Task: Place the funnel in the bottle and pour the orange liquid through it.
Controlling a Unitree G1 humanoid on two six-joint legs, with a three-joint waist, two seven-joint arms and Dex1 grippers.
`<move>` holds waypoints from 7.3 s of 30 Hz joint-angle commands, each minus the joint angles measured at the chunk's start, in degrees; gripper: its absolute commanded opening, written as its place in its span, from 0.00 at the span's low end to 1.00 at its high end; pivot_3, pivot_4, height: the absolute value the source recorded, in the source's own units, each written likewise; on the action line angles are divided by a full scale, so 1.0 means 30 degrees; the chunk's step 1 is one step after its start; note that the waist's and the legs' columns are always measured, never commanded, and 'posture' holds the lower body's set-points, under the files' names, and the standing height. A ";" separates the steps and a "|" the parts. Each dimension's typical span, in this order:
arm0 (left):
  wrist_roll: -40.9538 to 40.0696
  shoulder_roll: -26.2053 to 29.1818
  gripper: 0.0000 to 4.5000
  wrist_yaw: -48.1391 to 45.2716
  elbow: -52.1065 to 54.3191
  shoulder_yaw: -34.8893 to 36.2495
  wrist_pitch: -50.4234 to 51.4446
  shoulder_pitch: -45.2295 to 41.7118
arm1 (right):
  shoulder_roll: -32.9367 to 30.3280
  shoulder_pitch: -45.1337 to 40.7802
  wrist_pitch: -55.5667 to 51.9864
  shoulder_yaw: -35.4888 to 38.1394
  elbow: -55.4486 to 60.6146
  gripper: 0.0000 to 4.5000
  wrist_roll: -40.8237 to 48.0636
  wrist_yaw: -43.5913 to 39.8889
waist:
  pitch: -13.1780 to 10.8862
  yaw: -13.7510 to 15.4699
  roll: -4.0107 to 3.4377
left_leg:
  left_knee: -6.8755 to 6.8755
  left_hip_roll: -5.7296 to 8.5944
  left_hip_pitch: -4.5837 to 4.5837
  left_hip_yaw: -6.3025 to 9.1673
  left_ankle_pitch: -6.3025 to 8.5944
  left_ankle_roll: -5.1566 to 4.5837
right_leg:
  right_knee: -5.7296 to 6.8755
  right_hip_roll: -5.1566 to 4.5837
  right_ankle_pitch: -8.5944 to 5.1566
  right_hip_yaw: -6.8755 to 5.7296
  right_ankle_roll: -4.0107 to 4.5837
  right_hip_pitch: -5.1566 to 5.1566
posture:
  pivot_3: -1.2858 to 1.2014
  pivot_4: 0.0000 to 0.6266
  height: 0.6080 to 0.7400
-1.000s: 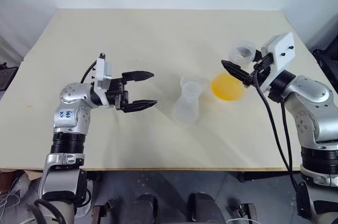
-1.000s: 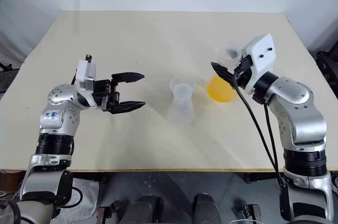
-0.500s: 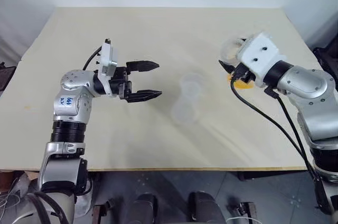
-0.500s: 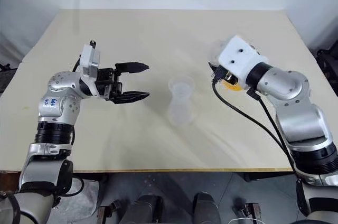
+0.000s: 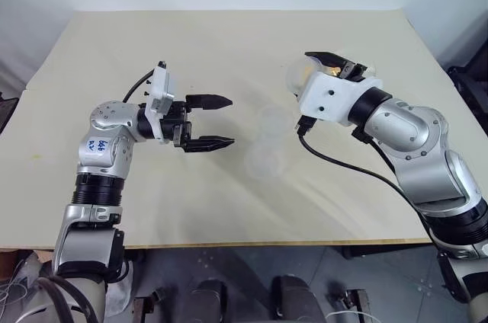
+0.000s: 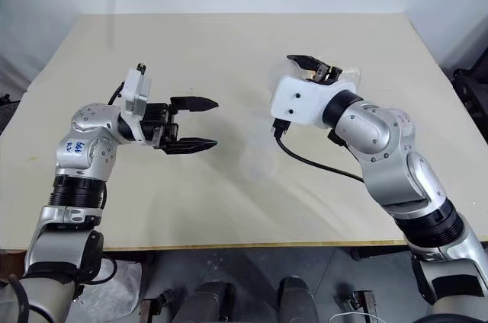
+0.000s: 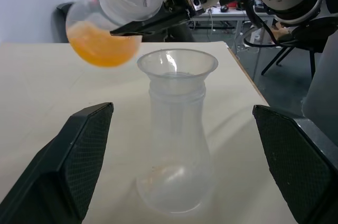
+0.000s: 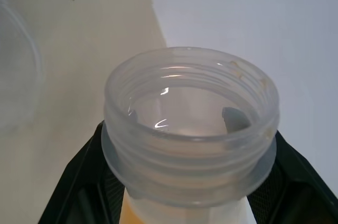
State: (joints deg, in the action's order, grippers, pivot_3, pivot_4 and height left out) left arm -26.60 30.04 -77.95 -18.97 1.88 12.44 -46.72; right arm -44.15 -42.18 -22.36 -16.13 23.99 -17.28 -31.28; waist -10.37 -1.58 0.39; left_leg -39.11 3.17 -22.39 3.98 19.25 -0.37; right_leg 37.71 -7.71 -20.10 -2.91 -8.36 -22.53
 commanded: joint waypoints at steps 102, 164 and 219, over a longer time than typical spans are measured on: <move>-0.0106 -0.0214 1.00 0.0247 -0.0023 0.0272 -0.0400 0.0616 | 0.0456 0.0200 1.0919 0.1549 -0.2424 0.55 -0.9192 0.0791 | 0.0001 -0.0055 -0.0002 | -0.0011 0.0008 0.0003 -0.0006 -0.0003 0.0005 | 0.0036 0.0012 0.0000 0.0002 0.0000 -0.0010 | 0.52 0.24 1.00; -0.0421 0.0222 1.00 -0.0304 0.0223 0.0778 -0.0471 0.1078 | 0.0479 -0.0194 1.2306 0.1534 -0.3196 0.55 -0.9539 0.0756 | 0.0002 -0.0064 -0.0003 | -0.0013 0.0003 0.0004 -0.0004 -0.0003 0.0006 | 0.0041 0.0011 0.0000 0.0006 0.0000 -0.0010 | 0.52 0.24 1.00; -0.0393 0.0043 1.00 -0.0227 0.0341 0.0679 -0.0365 0.1020 | -0.0053 -0.0549 1.4216 0.1582 -0.3665 0.55 -0.9890 0.1064 | 0.0002 -0.0068 -0.0003 | -0.0014 0.0003 0.0005 -0.0004 -0.0003 0.0006 | 0.0044 0.0012 0.0000 0.0005 0.0000 -0.0010 | 0.52 0.24 1.00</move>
State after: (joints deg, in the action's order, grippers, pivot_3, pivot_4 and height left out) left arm -26.83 30.09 -78.46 -18.86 3.35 11.42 -42.48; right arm -43.54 -42.28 20.02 -13.54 11.85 -46.91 -29.25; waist -10.36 -1.78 0.38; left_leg -39.15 3.18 -22.37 3.97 19.24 -0.36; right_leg 37.84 -7.67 -20.10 -2.90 -8.36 -22.56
